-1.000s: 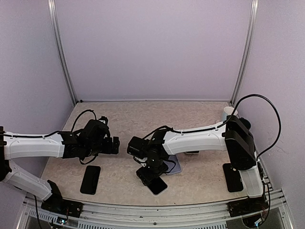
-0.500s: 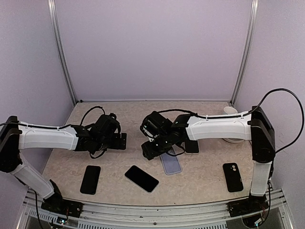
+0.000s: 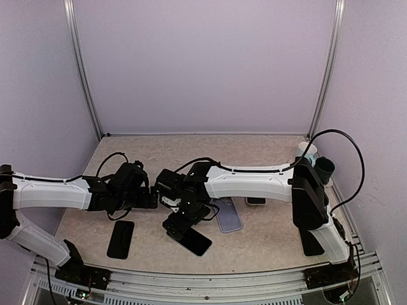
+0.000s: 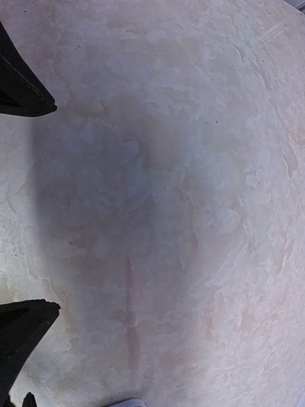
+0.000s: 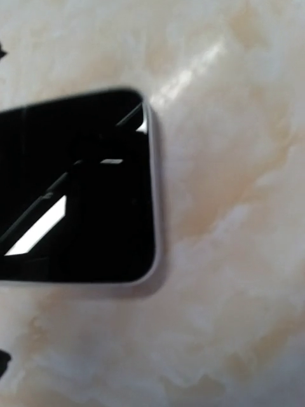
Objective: Put the phone into the phone case
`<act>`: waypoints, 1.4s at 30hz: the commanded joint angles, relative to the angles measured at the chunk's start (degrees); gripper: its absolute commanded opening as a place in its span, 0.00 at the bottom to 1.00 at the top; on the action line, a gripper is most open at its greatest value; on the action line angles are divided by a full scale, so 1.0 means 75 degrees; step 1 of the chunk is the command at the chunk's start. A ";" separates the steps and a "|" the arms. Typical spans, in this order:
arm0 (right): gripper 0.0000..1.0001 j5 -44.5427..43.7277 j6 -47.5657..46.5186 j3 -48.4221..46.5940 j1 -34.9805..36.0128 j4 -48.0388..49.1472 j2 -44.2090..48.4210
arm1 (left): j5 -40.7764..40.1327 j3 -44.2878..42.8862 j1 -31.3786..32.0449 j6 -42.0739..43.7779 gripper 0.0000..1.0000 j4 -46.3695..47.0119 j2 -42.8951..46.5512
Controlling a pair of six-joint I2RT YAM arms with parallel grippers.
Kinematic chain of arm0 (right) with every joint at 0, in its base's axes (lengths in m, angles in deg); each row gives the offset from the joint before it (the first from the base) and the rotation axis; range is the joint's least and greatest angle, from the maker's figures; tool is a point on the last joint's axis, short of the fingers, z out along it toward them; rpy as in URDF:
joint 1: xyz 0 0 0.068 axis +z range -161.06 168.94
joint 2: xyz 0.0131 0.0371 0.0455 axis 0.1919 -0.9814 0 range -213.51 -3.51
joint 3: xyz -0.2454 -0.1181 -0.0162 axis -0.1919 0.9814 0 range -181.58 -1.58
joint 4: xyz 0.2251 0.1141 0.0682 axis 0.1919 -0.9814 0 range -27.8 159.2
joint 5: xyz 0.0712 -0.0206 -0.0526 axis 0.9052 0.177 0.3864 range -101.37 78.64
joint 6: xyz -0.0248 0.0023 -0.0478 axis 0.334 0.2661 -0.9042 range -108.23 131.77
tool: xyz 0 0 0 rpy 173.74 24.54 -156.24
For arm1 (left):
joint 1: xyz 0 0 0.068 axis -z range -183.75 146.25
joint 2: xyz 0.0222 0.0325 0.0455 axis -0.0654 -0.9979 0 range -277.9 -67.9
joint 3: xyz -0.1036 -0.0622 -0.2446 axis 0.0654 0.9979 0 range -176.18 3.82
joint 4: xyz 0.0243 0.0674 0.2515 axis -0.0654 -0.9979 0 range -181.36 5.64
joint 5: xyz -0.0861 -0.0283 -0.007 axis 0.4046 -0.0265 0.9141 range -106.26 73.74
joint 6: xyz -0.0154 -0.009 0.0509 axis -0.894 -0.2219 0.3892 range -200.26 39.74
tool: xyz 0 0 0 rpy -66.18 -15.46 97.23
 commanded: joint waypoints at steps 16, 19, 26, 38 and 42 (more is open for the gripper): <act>0.95 0.0644 0.0115 -0.0773 0.0275 -0.1751 -0.1035 | 0.0206 0.0173 -0.0063 0.0013 0.99 0.0197 0.0689; 0.87 0.0701 0.0197 -0.0706 0.0275 -0.1739 -0.1004 | 0.0230 0.0161 -0.0063 0.0056 0.99 0.0215 0.0727; 0.70 0.0711 0.0668 0.0816 0.0326 -0.1544 -0.0212 | 0.0259 0.0141 -0.0074 0.0105 0.99 0.0232 0.0682; 0.79 0.1205 0.1240 0.3523 0.0466 -0.1426 0.1300 | 0.0258 0.0208 -0.0076 0.0148 0.99 0.0279 0.0775; 0.88 0.0950 0.1315 0.2582 0.0474 -0.1739 0.1041 | 0.0221 0.0219 -0.0080 0.0153 0.99 0.0263 0.0797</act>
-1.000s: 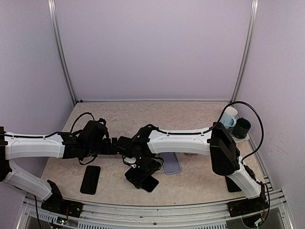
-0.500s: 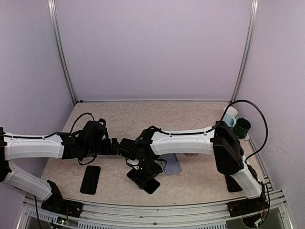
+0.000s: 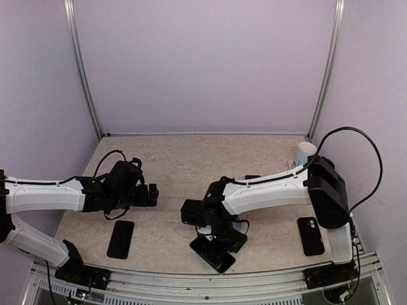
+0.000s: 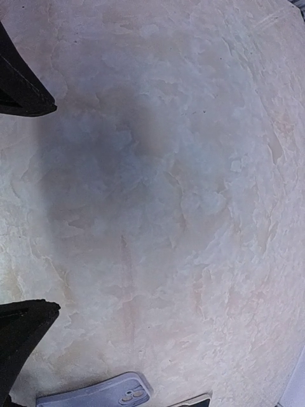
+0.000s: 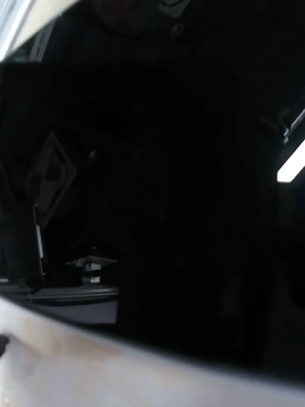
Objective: Put the phone into the phone case
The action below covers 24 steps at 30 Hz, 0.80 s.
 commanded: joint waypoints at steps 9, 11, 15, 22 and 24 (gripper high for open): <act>0.99 -0.0448 0.0554 -0.1903 0.0297 -0.0557 -0.0738 | -0.0039 0.0093 -0.0061 0.0143 0.99 0.0150 0.0249; 0.99 -0.0454 0.0599 -0.1697 0.0309 -0.0486 -0.0722 | -0.0036 0.0131 -0.0061 0.0143 0.99 0.0174 0.0303; 0.99 -0.0486 0.0527 -0.1423 0.0289 -0.0546 -0.0808 | 0.0019 0.0148 -0.0061 0.0143 0.99 0.0189 0.0290; 0.99 -0.0580 0.0316 -0.1354 0.0271 -0.0460 -0.1125 | 0.0072 0.0110 -0.0067 0.0143 0.99 0.0164 0.0258; 0.99 -0.0774 0.0358 -0.1393 0.0250 -0.0447 -0.1167 | 0.0061 0.0123 -0.0068 0.0141 0.99 0.0166 0.0294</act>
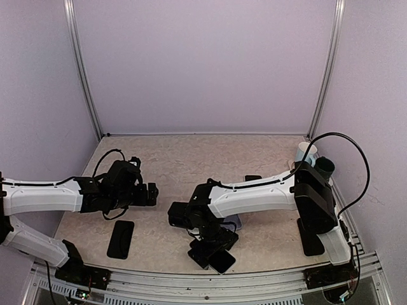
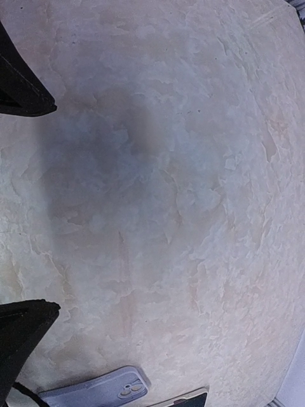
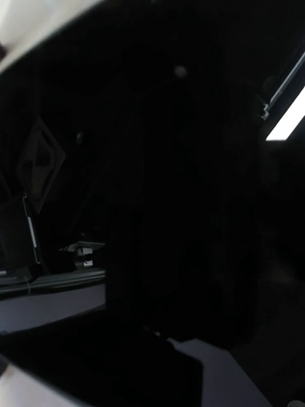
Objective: Put the phone into the phone case
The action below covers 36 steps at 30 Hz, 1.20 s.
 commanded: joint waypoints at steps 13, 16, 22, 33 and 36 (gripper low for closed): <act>0.80 -0.0593 -0.0187 0.0016 -0.0298 0.0462 -0.0233 | 0.0028 0.0036 -0.0061 0.0108 0.99 0.0132 -0.0043; 0.70 -0.0568 -0.0171 0.0083 -0.0298 0.0541 -0.0208 | 0.0026 0.0022 -0.0061 0.0108 0.99 0.0145 -0.0065; 0.57 -0.0679 -0.0168 0.0021 -0.0287 0.0543 -0.0037 | 0.0100 -0.0019 -0.0061 0.0131 0.99 0.0157 -0.0195; 0.49 -0.1089 -0.0042 0.0218 -0.0252 0.1289 0.0639 | 0.0076 -0.0052 -0.0061 0.0120 0.99 0.0186 -0.0221; 0.47 -0.1079 -0.0028 0.0393 -0.0252 0.1625 0.0837 | 0.0050 -0.0055 -0.0061 0.0079 0.99 0.0140 -0.0200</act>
